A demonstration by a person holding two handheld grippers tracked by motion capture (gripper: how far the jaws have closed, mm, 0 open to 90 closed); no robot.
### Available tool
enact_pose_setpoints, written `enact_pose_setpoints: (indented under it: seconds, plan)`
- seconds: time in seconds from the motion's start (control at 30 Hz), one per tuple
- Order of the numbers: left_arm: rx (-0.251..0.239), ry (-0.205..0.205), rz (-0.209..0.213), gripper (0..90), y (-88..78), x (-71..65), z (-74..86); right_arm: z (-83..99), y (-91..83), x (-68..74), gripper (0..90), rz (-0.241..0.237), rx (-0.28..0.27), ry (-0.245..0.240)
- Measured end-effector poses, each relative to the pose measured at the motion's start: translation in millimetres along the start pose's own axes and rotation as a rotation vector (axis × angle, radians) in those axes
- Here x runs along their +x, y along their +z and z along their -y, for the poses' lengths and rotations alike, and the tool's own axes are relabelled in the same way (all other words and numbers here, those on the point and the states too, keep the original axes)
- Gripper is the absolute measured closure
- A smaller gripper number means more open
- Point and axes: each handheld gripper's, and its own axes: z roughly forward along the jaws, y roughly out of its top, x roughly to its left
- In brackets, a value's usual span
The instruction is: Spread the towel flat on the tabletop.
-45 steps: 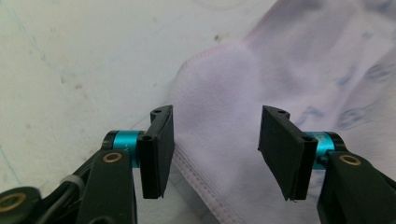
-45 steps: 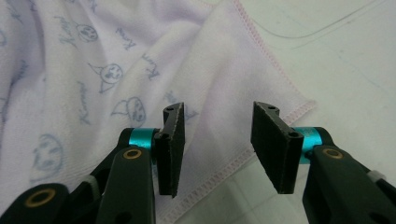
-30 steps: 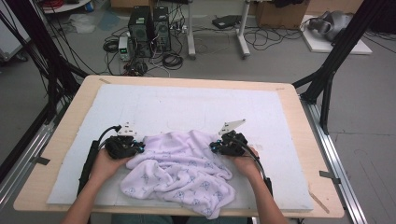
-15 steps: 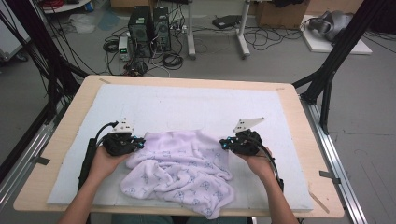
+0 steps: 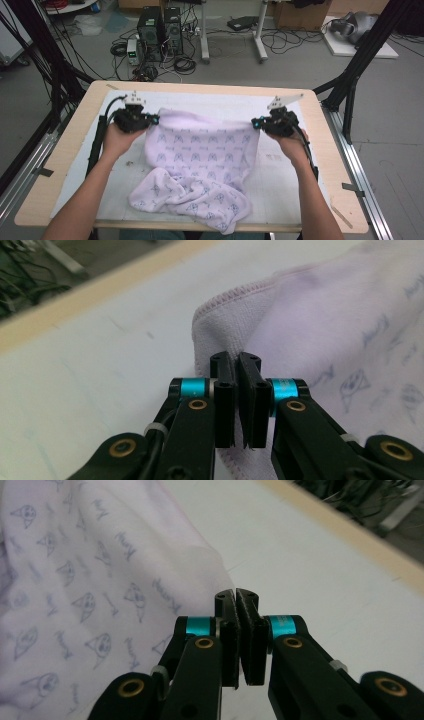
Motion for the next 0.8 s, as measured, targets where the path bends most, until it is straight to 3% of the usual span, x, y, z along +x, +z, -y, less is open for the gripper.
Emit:
enact_pose_setpoints:
  seconds: [0.07, 0.1, 0.13, 0.17, 0.27, 0.33, 0.4, 0.5, 0.57, 0.6, 0.8]
  plan:
    - [-0.041, -0.01, -0.092, 80.2, 5.8, 8.6, -15.7, -15.0, 1.7, -13.0, 85.1, 0.056, -0.002, 0.023]
    - [-0.032, -0.027, -0.126, 68.1, 9.4, 11.9, -19.3, -19.3, 4.4, -18.1, 74.7, 0.093, -0.011, 0.045]
    - [-0.029, -0.058, -0.108, 60.8, 12.3, 15.7, -19.0, -20.5, 7.9, -22.7, 70.7, 0.101, -0.024, 0.072]
    - [-0.016, -0.077, -0.085, 60.5, 14.6, 17.8, -16.5, -19.7, 11.9, -25.6, 67.6, 0.089, -0.025, 0.093]
    - [0.022, -0.064, -0.051, 57.8, 19.7, 14.9, -0.3, -9.0, 24.0, -25.3, 62.8, 0.049, -0.016, 0.115]
    - [0.012, -0.083, -0.019, 57.1, 20.3, 11.2, 13.5, 2.9, 30.1, -20.0, 60.3, 0.034, -0.001, 0.115]
    - [0.015, -0.08, 0.006, 56.9, 20.4, 5.0, 26.0, 15.6, 34.0, -14.9, 58.7, 0.007, 0.006, 0.145]
    - [0.018, -0.059, 0.044, 55.7, 18.9, -6.9, 42.1, 30.5, 34.8, -2.6, 55.7, -0.016, 0.016, 0.143]
    - [0.051, -0.045, 0.072, 54.0, 18.2, -14.3, 48.5, 37.8, 33.3, 6.7, 54.5, -0.039, 0.01, 0.13]
    - [0.04, -0.025, 0.075, 53.0, 16.3, -18.8, 52.2, 43.6, 30.3, 17.5, 53.6, -0.06, 0.003, 0.123]
    - [0.012, -0.002, 0.131, 51.5, 5.2, -39.5, 68.9, 55.3, 20.5, 44.2, 50.2, -0.1, -0.026, 0.081]
